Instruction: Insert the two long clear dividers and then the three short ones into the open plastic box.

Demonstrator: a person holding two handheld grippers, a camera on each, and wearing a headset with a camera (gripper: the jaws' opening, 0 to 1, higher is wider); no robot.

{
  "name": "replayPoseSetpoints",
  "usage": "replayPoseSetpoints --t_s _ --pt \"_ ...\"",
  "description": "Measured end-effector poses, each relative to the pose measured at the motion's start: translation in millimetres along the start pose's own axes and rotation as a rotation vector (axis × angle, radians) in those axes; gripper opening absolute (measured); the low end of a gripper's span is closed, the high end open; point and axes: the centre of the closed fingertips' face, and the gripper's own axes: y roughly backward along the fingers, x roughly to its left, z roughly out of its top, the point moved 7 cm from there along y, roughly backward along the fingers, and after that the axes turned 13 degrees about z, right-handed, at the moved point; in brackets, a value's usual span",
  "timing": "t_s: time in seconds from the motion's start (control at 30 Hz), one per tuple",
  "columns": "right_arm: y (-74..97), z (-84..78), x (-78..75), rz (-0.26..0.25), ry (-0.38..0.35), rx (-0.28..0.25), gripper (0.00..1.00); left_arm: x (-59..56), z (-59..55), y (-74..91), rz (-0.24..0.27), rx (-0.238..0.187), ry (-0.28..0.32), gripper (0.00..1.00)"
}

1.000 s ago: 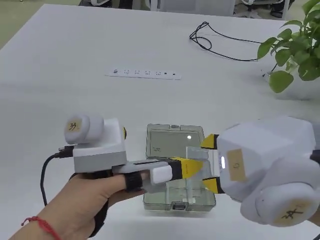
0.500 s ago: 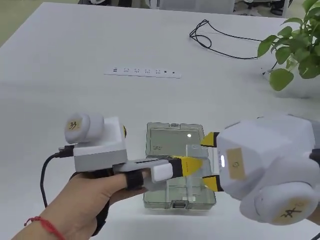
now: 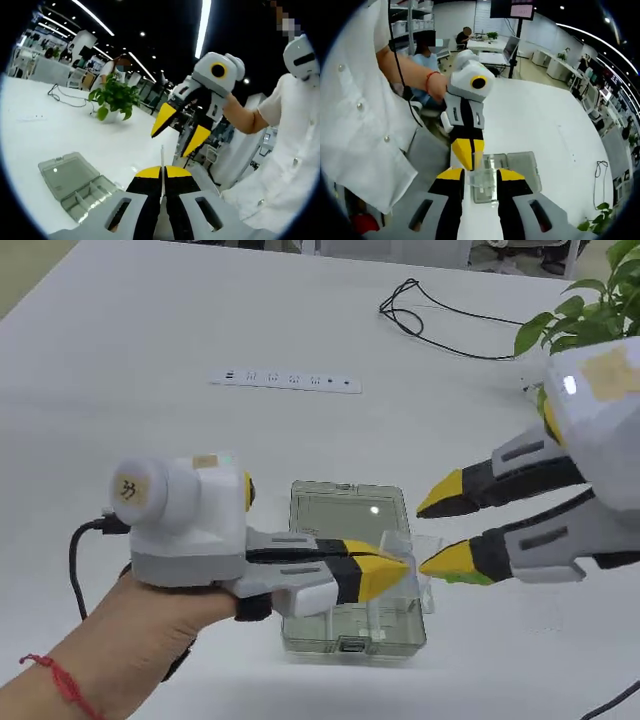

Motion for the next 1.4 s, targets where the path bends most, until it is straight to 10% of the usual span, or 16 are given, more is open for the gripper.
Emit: replayPoseSetpoints --t_s 0.2,0.5,1.4 --pt "-0.7 1.9 3.6 0.154 -0.031 -0.019 0.17 -11.6 0.9 0.1 -0.066 -0.022 -0.145 0.00" --pt "-8.3 1.3 7.2 0.225 -0.022 0.019 0.10 -15.0 -0.7 -0.9 -0.084 -0.027 -0.202 0.00" --pt "-16.1 -1.4 10.4 0.259 0.004 0.043 0.03 -17.4 -3.8 -1.1 -0.083 -0.030 -0.223 0.00"
